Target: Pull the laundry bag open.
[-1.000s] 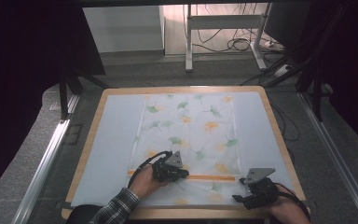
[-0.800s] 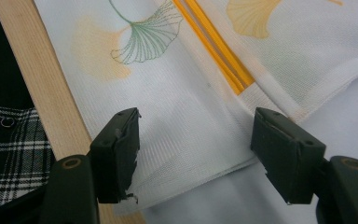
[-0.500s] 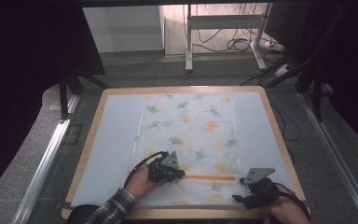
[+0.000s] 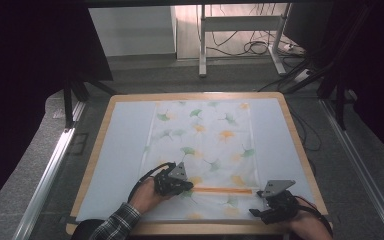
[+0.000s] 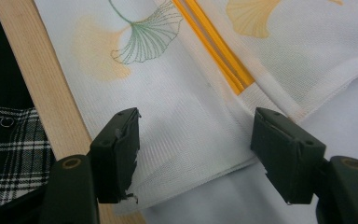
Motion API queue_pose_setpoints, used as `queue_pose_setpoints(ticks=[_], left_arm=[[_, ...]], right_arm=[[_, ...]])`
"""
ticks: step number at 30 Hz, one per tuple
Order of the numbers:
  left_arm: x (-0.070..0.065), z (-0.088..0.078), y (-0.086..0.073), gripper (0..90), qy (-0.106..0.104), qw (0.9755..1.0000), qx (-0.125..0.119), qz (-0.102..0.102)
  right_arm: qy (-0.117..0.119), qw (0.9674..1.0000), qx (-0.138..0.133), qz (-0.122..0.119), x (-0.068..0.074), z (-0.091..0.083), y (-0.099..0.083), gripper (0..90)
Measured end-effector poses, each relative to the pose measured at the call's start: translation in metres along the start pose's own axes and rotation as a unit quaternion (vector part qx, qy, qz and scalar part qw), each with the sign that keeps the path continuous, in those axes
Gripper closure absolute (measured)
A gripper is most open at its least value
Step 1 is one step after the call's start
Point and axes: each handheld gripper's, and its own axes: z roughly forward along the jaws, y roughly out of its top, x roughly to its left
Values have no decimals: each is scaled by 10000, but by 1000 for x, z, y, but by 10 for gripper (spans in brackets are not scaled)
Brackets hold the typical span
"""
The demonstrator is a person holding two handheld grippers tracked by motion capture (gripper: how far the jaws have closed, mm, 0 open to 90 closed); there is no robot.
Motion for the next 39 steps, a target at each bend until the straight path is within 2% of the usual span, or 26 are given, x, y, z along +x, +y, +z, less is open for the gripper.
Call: queue_pose_setpoints(ticks=[13,26,39], left_arm=[[1,-7,-8,879,73,9999,44,-69],[4,-22,-27,877,244,9993,84,-267],[6,-33,-41,878,389,9985,144,-344]], right_arm=[[4,10000,0,3,0,0,0,325],[-1,10000,2,-3,0,0,0,326],[0,10000,6,-5,0,0,0,325]])
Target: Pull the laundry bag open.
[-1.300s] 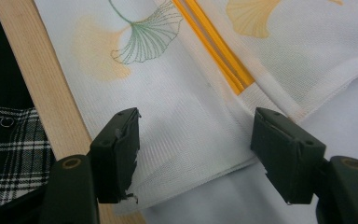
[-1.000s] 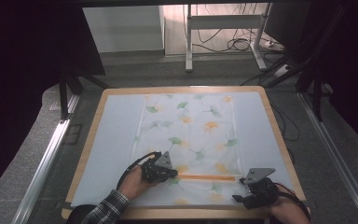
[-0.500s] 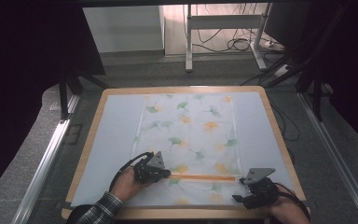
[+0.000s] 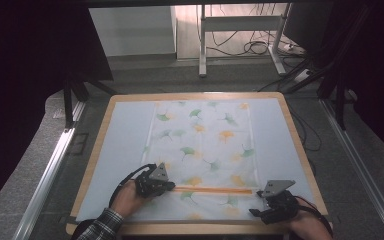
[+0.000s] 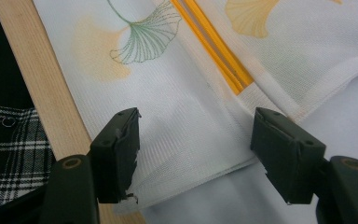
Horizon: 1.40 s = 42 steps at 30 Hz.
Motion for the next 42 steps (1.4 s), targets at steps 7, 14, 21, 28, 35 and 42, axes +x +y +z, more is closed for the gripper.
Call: queue_pose_setpoints(ticks=[7,14,21,28,35,42], left_arm=[[3,-7,-10,879,97,9999,16,-94],[8,-16,-22,880,194,9996,41,-222],[12,-24,-34,880,279,9988,26,-411],[17,-32,-45,880,365,9980,39,-518],[21,-42,-58,879,480,9967,65,-651],[24,-48,-66,874,536,9957,41,-759]], right_arm=[[-2,10000,0,-5,0,0,0,325],[-2,10000,1,-9,0,0,0,325],[-6,10000,0,-4,0,0,0,325],[-5,10000,0,-3,0,0,0,325],[-5,10000,-1,-3,0,0,0,325],[-7,10000,1,-1,0,0,0,325]])
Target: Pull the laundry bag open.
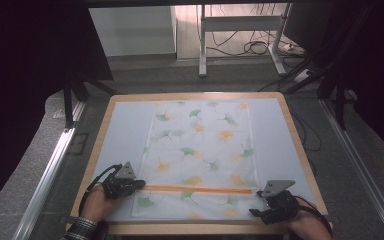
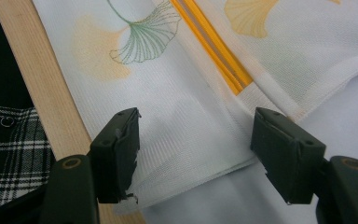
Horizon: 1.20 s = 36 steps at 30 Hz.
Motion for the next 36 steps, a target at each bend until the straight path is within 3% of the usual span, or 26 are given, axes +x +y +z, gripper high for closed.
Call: queue_pose_setpoints(ticks=[9,12,15,17,22,30,36], left_arm=[[-2,1,1,850,77,10000,-4,14],[-3,1,3,729,97,9999,-69,-115],[-5,1,5,623,142,9998,-64,-101],[-8,1,8,558,197,9997,-67,-92],[-15,-3,15,425,314,9993,-213,-62],[-21,-9,21,266,259,9987,-416,-120],[-22,-19,27,172,37,9965,-745,-372]], right_arm=[[-29,10000,18,-25,1,0,1,322],[26,9999,109,-14,1,1,4,265],[56,9998,172,-19,4,1,7,256],[127,9999,9,48,4,-3,9,254],[18,9992,-346,177,2,-13,17,229],[-50,9975,-633,320,0,-17,31,140],[-18,9944,-909,533,-5,-19,43,83]])
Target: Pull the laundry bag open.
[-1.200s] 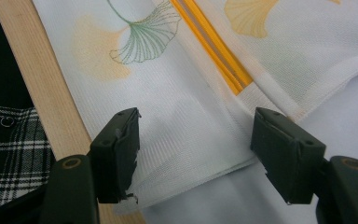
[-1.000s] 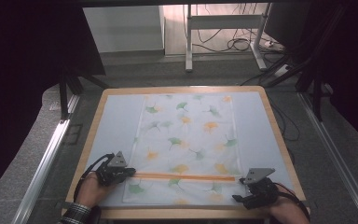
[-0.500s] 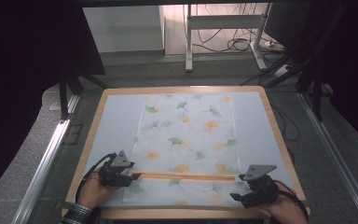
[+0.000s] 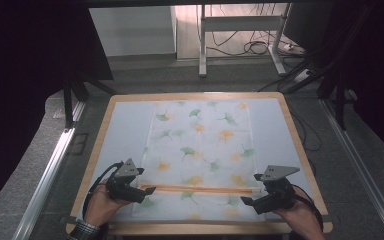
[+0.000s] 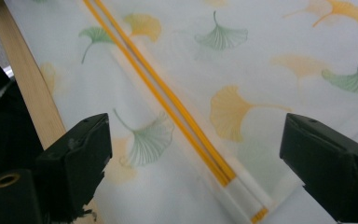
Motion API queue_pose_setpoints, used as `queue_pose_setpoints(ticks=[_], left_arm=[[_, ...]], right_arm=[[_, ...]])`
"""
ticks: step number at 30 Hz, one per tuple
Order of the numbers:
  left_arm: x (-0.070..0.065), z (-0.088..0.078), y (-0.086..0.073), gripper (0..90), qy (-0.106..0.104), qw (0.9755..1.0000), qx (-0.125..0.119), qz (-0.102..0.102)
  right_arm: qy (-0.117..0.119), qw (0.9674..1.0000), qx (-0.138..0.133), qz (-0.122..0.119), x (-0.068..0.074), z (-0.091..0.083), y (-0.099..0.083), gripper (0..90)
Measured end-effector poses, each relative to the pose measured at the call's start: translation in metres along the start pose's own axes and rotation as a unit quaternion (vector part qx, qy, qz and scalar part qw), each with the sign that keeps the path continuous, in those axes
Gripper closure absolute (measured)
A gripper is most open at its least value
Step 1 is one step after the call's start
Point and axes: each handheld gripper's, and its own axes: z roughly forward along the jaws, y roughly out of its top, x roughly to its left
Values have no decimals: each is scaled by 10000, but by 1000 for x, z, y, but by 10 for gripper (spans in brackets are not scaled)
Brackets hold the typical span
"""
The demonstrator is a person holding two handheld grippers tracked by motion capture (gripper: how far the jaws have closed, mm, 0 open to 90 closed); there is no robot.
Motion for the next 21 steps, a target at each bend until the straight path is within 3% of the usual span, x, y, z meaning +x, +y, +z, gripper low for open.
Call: queue_pose_setpoints(ticks=[4,8,11,12,17,21], left_arm=[[-1,-2,3,135,-65,9999,-83,-128],[-2,4,-2,49,27,9999,141,-42],[-1,7,-5,29,78,9998,156,-102],[0,9,-8,23,148,9996,199,-110],[2,11,-13,12,388,9990,203,13],[4,10,-14,7,460,9989,78,37]], right_arm=[[-21,9999,-101,128,-2,6,8,49],[-309,9989,-334,82,3,17,14,43],[-377,9987,-336,10,4,21,12,42],[-429,9988,-228,-22,3,26,7,41],[-509,9987,-75,40,-4,28,-5,41],[-553,9980,-286,126,-10,21,-7,40]])
